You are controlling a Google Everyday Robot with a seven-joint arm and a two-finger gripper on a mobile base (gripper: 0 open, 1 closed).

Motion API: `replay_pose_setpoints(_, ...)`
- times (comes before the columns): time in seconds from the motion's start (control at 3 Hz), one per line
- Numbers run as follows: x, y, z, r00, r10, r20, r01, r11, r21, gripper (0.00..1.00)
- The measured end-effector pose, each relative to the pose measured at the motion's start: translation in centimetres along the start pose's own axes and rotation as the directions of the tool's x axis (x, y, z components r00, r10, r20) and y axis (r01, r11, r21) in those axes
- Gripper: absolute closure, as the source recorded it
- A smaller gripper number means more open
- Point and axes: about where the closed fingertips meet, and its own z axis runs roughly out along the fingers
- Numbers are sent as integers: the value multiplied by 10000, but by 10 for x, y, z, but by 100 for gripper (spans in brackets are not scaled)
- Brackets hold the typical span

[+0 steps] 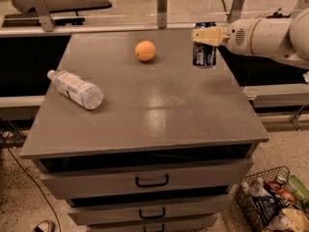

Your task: Place pepsi can upright

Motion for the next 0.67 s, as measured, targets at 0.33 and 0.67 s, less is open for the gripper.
replay_pose_setpoints(0.33,18,22,-9,9974,-699,198,718,9898,-1233,100)
replay_pose_setpoints(0.67,33,41,-15,9913,-1237,452,1308,9649,-2275,100)
